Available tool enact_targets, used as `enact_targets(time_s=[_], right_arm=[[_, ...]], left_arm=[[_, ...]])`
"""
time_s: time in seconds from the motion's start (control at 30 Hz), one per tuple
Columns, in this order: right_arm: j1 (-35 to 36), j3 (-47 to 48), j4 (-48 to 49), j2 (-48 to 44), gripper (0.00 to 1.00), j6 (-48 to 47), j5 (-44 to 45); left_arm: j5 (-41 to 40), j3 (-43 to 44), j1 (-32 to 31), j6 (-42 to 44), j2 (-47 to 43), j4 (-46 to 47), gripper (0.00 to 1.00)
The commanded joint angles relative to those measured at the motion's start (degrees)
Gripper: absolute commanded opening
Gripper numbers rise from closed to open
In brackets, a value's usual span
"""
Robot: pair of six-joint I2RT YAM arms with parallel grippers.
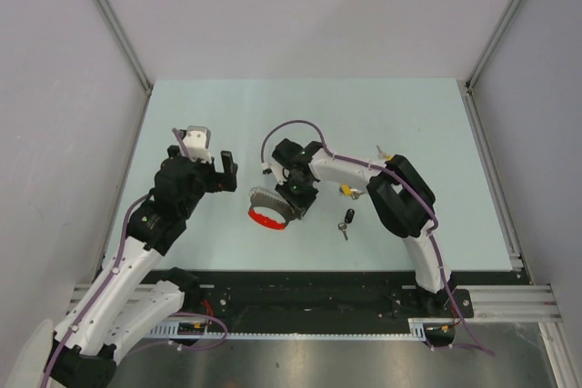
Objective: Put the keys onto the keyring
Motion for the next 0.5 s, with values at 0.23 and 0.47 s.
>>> enact_targets(time_s=[0.23,0.47], right_arm=[[0.3,3.0,-0.9,-1.7,0.0,-0.8,0.8],[1.9,1.8,0.7,-8.3,0.0,-1.1,8.8]], left_arm=[[1.1,-0.4,0.3,1.8,0.1,1.9,1.0],[1.4,-0.6,0.3,1.7,-0.3,2.4,1.0]])
